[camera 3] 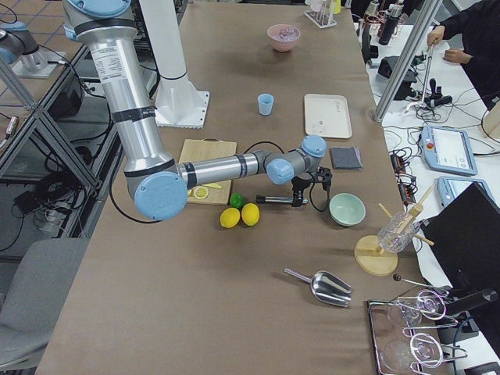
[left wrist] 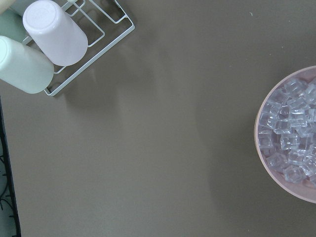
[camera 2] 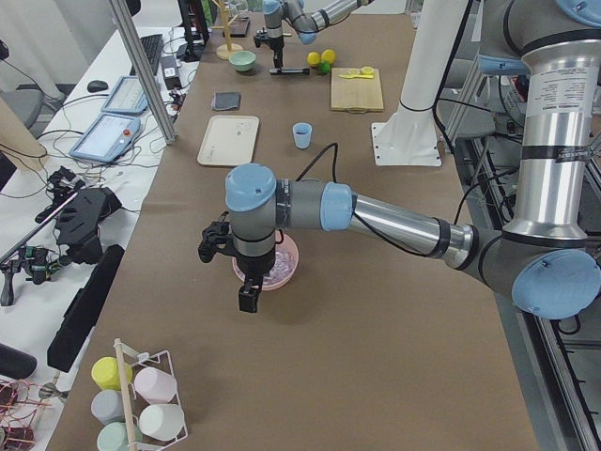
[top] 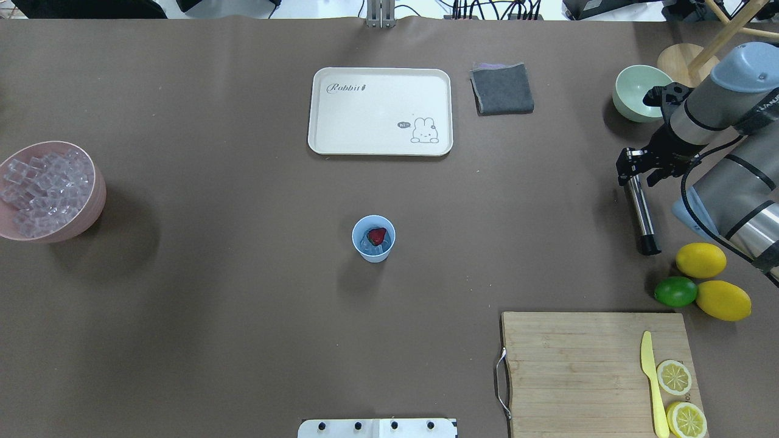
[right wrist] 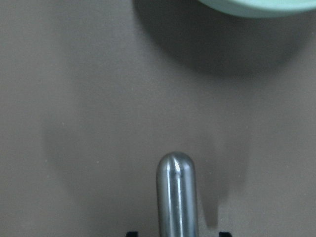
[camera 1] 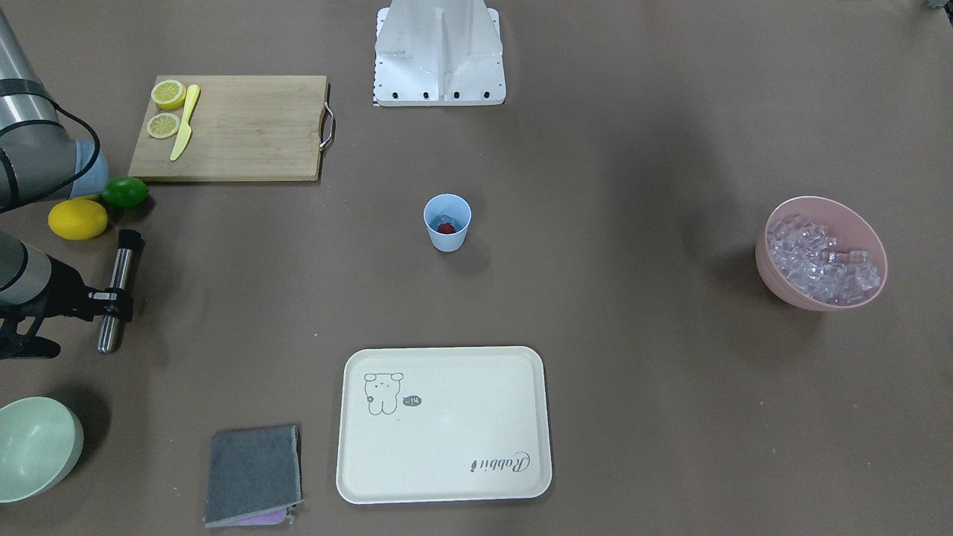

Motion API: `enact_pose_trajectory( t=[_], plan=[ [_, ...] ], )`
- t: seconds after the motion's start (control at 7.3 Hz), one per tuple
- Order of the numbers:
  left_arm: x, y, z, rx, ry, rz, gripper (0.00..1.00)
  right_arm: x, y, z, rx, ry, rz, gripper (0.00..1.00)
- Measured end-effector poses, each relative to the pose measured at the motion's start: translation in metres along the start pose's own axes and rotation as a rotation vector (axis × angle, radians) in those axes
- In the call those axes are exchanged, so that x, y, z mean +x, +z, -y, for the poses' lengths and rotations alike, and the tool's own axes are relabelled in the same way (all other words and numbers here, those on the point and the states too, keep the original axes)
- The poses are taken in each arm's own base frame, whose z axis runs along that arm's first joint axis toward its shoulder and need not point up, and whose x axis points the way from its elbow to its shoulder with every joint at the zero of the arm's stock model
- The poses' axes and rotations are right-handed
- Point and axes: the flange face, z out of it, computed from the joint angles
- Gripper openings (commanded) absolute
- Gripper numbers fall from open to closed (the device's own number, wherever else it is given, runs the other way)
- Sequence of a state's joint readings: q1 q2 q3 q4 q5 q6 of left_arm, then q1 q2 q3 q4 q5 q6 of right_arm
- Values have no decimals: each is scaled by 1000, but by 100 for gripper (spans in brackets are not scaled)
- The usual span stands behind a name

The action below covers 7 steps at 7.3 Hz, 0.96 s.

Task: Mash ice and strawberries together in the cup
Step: 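Grasp the top of the steel muddler with the right gripper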

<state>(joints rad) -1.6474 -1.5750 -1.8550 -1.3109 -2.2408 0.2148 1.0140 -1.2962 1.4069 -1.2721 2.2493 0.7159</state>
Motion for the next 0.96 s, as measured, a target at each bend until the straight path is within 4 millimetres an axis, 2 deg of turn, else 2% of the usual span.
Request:
enact_pose_trajectory(
  t=[0.27, 0.41, 0.55, 0.68, 0.96],
  plan=[
    [1, -1, -3, 2, 0, 1, 98, 2, 5, 0, -3, -4, 0, 52],
    [1, -1, -4, 3, 0, 2, 97, 2, 7, 0, -4, -4, 1, 33],
    [1, -2, -4, 3, 0, 1, 97, 1, 7, -1, -5, -5, 2, 6],
    [1, -1, -4, 2, 0, 1, 97, 1, 7, -1, -6, -5, 2, 0],
    [1, -1, -4, 2, -1, 0, 97, 0, 8, -1, -7, -6, 3, 0]
  ],
)
